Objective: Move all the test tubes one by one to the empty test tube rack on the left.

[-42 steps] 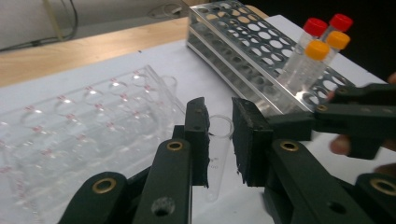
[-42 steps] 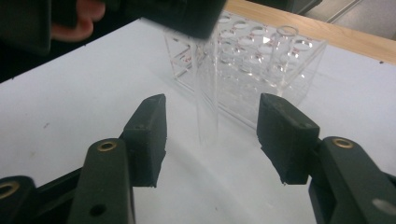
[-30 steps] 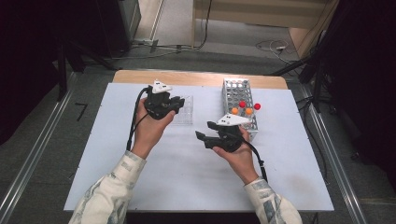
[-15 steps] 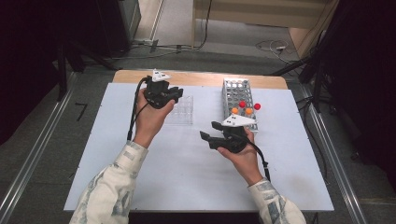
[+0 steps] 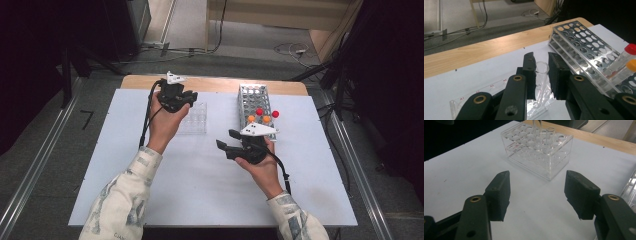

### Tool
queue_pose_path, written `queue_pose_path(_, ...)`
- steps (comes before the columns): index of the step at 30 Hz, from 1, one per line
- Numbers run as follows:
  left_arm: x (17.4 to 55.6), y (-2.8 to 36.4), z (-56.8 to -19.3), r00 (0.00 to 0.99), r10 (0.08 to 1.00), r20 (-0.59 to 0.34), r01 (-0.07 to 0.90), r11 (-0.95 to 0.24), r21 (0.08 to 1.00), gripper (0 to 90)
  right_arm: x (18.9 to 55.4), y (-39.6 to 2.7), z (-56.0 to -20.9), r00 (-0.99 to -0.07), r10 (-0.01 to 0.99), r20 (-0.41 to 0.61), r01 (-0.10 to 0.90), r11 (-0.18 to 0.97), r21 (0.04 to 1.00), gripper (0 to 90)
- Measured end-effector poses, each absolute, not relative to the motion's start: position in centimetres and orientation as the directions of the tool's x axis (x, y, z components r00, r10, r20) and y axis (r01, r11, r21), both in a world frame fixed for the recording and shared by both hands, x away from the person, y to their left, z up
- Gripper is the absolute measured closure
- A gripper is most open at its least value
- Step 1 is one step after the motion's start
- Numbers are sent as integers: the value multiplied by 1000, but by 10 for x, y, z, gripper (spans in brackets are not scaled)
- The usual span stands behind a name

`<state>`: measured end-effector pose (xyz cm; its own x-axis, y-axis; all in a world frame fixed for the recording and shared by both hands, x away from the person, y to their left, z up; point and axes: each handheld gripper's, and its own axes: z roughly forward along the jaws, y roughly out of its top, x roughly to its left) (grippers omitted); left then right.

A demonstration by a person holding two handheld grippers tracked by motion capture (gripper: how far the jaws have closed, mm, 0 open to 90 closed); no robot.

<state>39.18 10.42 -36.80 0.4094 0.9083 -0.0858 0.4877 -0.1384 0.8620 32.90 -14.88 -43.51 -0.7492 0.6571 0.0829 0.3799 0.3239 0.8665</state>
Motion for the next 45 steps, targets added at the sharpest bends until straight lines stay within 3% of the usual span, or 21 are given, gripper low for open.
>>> queue_pose_path(21, 393, 97, -415, 395, 917, -54, 508, -169, 844, 772, 329, -153, -435, -744, 663, 83, 379, 316, 870, 360)
queue_pose_path(32, 392, 95, -422, 400, 914, -66, 516, -165, 841, 755, 331, -154, -438, -742, 661, 111, 405, 310, 860, 267)
queue_pose_path(38, 388, 97, -415, 406, 909, -89, 506, -143, 851, 650, 331, -155, -438, -738, 667, 102, 403, 314, 860, 263)
queue_pose_path(41, 385, 98, -412, 412, 906, -99, 503, -135, 854, 516, 330, -156, -437, -738, 668, 98, 399, 315, 861, 268)
queue_pose_path(45, 378, 100, -408, 423, 898, -119, 494, -118, 862, 410, 328, -161, -434, -729, 678, 90, 387, 300, 872, 277)
